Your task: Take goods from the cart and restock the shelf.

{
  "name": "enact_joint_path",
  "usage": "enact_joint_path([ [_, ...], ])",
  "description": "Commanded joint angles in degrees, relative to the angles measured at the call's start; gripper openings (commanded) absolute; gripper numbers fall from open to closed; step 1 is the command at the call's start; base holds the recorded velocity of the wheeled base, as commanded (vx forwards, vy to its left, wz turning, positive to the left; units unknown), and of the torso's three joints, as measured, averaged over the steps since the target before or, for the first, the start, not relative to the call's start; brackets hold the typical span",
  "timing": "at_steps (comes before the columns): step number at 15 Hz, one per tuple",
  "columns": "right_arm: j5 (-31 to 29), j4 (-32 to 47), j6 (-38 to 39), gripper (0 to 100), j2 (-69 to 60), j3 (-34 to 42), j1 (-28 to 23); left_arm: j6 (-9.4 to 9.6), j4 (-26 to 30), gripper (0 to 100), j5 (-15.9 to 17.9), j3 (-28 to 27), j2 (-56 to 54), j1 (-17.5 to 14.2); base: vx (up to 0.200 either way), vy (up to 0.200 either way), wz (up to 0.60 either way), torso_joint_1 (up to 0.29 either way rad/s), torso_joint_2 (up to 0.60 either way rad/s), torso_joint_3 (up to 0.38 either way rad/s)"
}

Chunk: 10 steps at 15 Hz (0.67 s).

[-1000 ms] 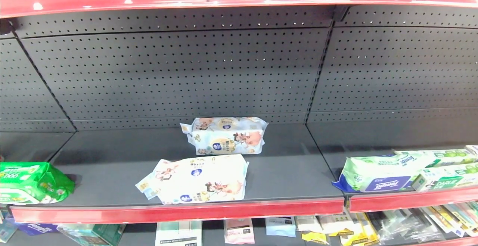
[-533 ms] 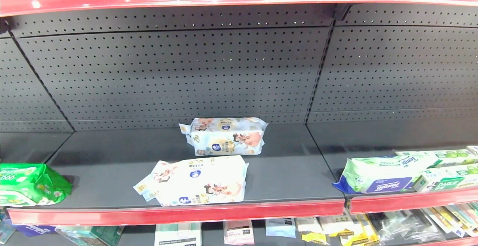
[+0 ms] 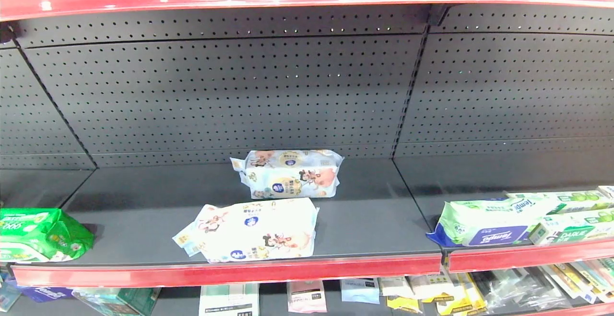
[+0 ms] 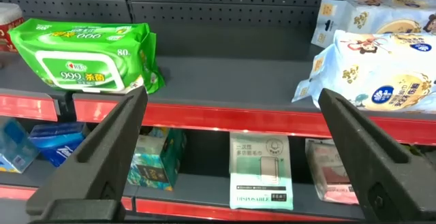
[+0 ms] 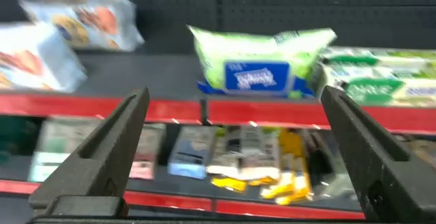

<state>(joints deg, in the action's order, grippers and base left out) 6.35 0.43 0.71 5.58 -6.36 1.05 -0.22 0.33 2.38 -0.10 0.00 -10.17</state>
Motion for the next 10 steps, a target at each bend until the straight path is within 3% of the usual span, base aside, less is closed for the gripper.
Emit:
enact_joint_path([
  [1, 3.6, -0.8, 5.9, 100, 22.9, -14.0, 5.6, -0.04, 0.0, 100, 0.0, 0.0, 0.0, 0.0, 0.0, 0.0, 0.0, 0.0, 0.0, 0.0],
  [3, 4.1, -2.2, 2.7, 100, 32.8, -14.3, 13.5, -0.04, 0.0, 100, 0.0, 0.0, 0.0, 0.0, 0.0, 0.0, 0.0, 0.0, 0.0, 0.0],
  [4, 5.0, -2.8, 4.7, 100, 36.8, -14.6, 16.8, -0.04, 0.0, 100, 0.0, 0.0, 0.0, 0.0, 0.0, 0.0, 0.0, 0.0, 0.0, 0.0],
  [5, 8.9, -4.2, 5.7, 100, 39.7, -14.4, 18.6, -0.04, 0.0, 100, 0.0, 0.0, 0.0, 0.0, 0.0, 0.0, 0.0, 0.0, 0.0, 0.0],
  [6, 16.8, -5.6, 5.5, 100, 43.9, -14.4, 18.6, -0.04, 0.0, 100, 0.0, 0.0, 0.0, 0.0, 0.0, 0.0, 0.0, 0.0, 0.0, 0.0],
  [7, 20.6, -8.2, 4.6, 100, 48.6, -14.6, 18.6, -0.04, 0.0, 100, 0.0, 0.0, 0.0, 0.0, 0.0, 0.0, 0.0, 0.0, 0.0, 0.0],
  [10, 21.7, -25.7, 1.3, 100, 68.2, -16.8, 16.5, -0.04, 0.0, 100, 0.0, 0.0, 0.0, 0.0, 0.0, 0.0, 0.0, 0.0, 0.0, 0.0],
])
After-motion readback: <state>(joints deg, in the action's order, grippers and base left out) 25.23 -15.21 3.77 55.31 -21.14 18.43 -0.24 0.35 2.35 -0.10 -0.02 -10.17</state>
